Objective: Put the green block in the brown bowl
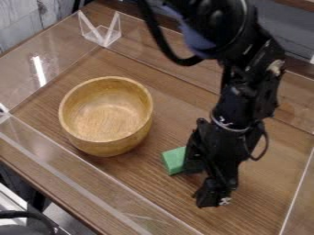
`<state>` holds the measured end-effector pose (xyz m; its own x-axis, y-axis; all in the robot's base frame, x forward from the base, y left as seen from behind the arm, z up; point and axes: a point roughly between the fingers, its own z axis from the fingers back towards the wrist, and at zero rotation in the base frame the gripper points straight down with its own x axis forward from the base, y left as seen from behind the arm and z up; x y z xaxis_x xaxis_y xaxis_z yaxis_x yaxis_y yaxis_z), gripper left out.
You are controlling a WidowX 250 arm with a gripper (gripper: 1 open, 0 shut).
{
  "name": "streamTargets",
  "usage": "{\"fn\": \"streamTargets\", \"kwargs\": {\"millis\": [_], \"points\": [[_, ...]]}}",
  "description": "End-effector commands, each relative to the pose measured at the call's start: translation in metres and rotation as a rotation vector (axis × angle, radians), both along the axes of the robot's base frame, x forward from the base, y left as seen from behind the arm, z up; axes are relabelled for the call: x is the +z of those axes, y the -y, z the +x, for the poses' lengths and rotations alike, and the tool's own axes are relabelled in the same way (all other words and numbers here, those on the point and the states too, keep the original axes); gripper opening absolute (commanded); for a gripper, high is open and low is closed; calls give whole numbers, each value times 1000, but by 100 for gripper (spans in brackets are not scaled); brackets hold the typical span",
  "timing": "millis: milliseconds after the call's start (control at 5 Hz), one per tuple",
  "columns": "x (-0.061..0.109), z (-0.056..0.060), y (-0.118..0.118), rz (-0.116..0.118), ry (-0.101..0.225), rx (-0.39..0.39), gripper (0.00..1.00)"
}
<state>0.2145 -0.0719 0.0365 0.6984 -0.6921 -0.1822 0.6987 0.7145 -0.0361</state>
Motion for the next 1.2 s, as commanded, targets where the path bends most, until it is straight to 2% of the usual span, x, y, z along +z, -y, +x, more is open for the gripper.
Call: {"fn": "streamTargets", "kwargs": {"millis": [0, 200, 1000], "points": [[9, 6, -2, -32, 39, 16, 0], [7, 4, -3, -47, 25, 30, 0], [14, -12, -8, -110, -78, 134, 0]]}}
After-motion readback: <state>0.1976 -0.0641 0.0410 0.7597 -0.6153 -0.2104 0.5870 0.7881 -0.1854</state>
